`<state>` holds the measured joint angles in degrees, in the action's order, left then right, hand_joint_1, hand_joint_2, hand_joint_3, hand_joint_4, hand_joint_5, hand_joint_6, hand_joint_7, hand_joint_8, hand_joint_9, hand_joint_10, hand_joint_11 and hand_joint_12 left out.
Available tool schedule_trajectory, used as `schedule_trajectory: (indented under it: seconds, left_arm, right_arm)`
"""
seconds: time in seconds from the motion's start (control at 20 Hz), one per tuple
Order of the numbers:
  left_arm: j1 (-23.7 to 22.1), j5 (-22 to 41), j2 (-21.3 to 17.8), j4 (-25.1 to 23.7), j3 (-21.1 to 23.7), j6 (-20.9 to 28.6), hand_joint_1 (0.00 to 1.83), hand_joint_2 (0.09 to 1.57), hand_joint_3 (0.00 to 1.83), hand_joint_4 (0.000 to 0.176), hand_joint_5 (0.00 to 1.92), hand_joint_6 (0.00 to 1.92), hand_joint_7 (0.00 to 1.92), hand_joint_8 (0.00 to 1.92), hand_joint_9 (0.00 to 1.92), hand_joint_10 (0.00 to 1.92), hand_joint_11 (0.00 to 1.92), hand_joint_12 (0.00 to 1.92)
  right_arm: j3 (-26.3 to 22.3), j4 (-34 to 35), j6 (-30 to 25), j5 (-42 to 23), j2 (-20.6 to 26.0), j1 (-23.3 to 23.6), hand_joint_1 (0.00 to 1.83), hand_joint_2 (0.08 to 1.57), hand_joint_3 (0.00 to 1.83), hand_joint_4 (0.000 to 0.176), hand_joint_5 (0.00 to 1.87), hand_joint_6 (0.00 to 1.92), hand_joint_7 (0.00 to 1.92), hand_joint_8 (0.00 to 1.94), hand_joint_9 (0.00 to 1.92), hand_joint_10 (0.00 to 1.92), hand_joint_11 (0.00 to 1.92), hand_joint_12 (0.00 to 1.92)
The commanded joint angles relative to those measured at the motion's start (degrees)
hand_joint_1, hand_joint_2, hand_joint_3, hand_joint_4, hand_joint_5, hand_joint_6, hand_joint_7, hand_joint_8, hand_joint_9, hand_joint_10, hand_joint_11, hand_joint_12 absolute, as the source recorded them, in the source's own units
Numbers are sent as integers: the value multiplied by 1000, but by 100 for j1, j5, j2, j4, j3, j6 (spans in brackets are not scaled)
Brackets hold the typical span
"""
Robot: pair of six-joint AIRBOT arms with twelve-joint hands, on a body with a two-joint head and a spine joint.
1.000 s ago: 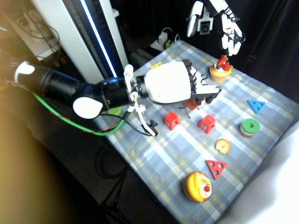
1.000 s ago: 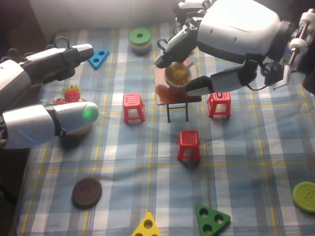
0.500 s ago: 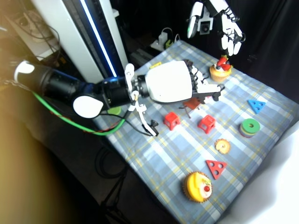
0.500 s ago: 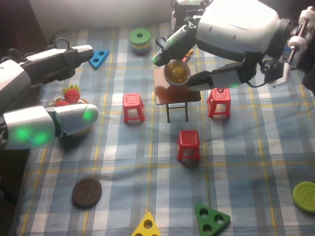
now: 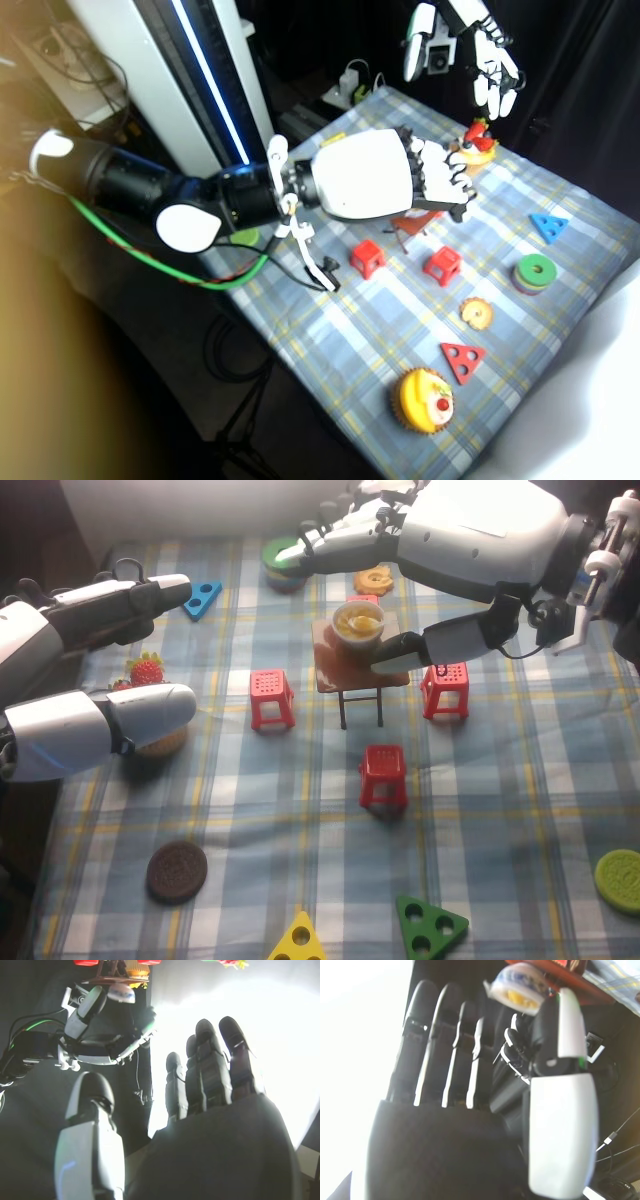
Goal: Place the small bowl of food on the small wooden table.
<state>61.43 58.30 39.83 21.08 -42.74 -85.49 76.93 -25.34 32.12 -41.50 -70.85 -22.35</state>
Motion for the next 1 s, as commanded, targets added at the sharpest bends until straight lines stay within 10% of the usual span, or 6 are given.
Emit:
schedule_trajectory:
  seconds: [0.0,0.35,0.45,0.5,0.65,0.95]
  left_arm:
    - [-74,671,12,-60,-23,56,608,1057,0,108,369,2,321,2,403,0,0,781]
    - [-74,677,11,-48,-18,74,618,1035,1,143,344,0,319,0,385,0,0,877]
    - [-74,686,11,-41,-18,76,573,1050,0,95,398,7,318,0,354,0,0,974]
    - [-72,709,11,-29,-18,79,536,1059,4,74,401,6,314,0,342,0,0,985]
    - [-72,881,-14,15,-18,115,528,1000,0,125,325,0,338,1,356,1,0,940]
    - [474,2608,-32,-52,-352,2563,696,942,0,67,255,0,262,4,236,5,0,627]
  right_arm:
    - [9,177,1,-632,30,84,1029,918,1,80,398,0,517,0,549,0,200,1090]
    - [-15,178,-3,-608,37,84,955,942,1,90,293,0,407,0,410,0,63,919]
    - [-24,185,-6,-614,51,84,860,932,0,72,240,0,380,0,335,1,2,875]
    - [-45,195,-8,-659,52,84,839,917,0,78,230,0,374,0,318,2,0,826]
    - [-223,344,-10,-970,352,83,854,863,0,140,180,4,303,6,212,9,0,494]
    - [-1002,1985,111,-3369,1676,-1625,1010,1048,10,124,163,2,273,1,218,3,0,408]
